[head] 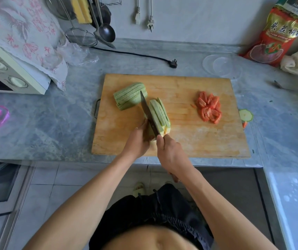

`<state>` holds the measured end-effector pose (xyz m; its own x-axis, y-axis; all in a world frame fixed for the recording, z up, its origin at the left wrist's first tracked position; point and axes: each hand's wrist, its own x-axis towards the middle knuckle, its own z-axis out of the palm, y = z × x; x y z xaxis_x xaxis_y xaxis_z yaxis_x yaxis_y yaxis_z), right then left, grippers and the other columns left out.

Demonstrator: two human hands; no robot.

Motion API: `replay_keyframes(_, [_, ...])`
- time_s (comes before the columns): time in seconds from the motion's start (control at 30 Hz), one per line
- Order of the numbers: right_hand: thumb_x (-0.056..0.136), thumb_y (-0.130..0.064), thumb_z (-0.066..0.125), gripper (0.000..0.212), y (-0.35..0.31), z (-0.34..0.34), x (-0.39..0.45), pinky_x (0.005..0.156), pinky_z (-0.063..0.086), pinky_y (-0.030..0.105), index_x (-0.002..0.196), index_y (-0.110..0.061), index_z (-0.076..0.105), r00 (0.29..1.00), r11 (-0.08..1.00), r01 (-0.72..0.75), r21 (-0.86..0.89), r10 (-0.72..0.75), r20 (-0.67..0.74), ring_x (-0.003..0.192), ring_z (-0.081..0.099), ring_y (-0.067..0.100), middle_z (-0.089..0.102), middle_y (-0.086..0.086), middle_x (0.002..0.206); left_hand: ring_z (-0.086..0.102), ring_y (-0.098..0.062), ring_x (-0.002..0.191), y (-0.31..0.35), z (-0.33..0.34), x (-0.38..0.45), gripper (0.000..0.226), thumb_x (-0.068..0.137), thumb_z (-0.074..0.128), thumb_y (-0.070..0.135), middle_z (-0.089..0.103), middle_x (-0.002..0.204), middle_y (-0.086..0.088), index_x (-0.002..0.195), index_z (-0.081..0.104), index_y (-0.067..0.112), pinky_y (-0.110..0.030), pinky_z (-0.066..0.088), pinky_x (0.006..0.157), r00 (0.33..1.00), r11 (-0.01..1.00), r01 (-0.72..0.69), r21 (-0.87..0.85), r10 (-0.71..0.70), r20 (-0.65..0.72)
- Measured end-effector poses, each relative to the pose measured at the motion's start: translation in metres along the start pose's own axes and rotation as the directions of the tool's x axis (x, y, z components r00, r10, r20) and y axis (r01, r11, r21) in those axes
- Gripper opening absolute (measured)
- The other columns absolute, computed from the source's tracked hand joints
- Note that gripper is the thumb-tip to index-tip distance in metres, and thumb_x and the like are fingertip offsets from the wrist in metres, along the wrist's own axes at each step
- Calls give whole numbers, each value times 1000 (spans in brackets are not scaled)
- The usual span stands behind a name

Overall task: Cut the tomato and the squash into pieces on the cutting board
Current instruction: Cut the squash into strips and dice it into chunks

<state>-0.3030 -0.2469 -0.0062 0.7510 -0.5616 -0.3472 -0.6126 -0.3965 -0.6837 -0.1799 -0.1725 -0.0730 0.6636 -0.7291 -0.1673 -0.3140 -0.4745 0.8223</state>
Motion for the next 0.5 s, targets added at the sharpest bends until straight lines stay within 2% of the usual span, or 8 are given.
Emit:
replay_keyframes(0.1, [106,-37,31,35,1,4,3,47,28,27,83,-13,43,1000,999,-21,27,21,-4,56,46,18,51,5,67,61,-18,113,0,0,-1,72,90,60,1,63,130,-4,153,31,19,-9,47,81,1000,999,-11,-40,11,4])
replay_keyframes(0.17, [106,-37,31,36,3,2,2,51,33,33,82,-14,43,999,999,-31,42,31,-10,60,49,23,53,7,70,62,-16,110,-1,1,-1,74,89,60,1,64,128,-2,154,30,22,-6,46,79,1000,999,5,-46,-5,0])
replay_keyframes(0.2, [106,-37,30,37,3,1,3,56,36,35,83,-13,44,999,998,-33,48,33,-4,63,51,26,54,8,71,62,-16,109,-2,2,0,77,88,61,1,65,125,-2,154,29,24,-11,48,81,1000,999,11,-43,-11,2])
replay_keyframes(0.3, [106,-40,27,39,5,0,2,65,39,36,90,-10,47,999,999,-34,33,33,19,69,53,28,58,9,77,65,-21,106,-3,3,2,79,85,63,6,67,122,-3,154,28,24,-37,55,88,1000,1000,2,-11,-1,28])
replay_keyframes(0.33, [106,-41,26,39,5,1,1,67,40,35,94,-10,47,999,999,-40,2,40,34,73,54,28,59,10,82,64,-22,107,-4,4,1,78,85,62,6,66,124,-4,154,28,21,-40,55,88,1000,1000,-13,-9,14,28])
replay_keyframes(0.4, [105,-44,24,40,6,4,-3,69,39,34,104,-11,47,996,993,-64,-101,70,63,75,53,25,57,9,88,62,-22,114,-5,3,0,80,84,59,1,60,134,-5,155,27,19,-38,53,94,999,999,-35,-12,35,30])
replay_keyframes(0.5, [106,-42,23,41,10,6,-4,53,30,22,101,-8,47,998,987,-31,-156,40,53,58,42,14,48,4,77,59,-21,119,-9,3,-1,81,85,57,-4,54,143,-4,156,25,17,-35,52,97,999,999,-37,6,37,22])
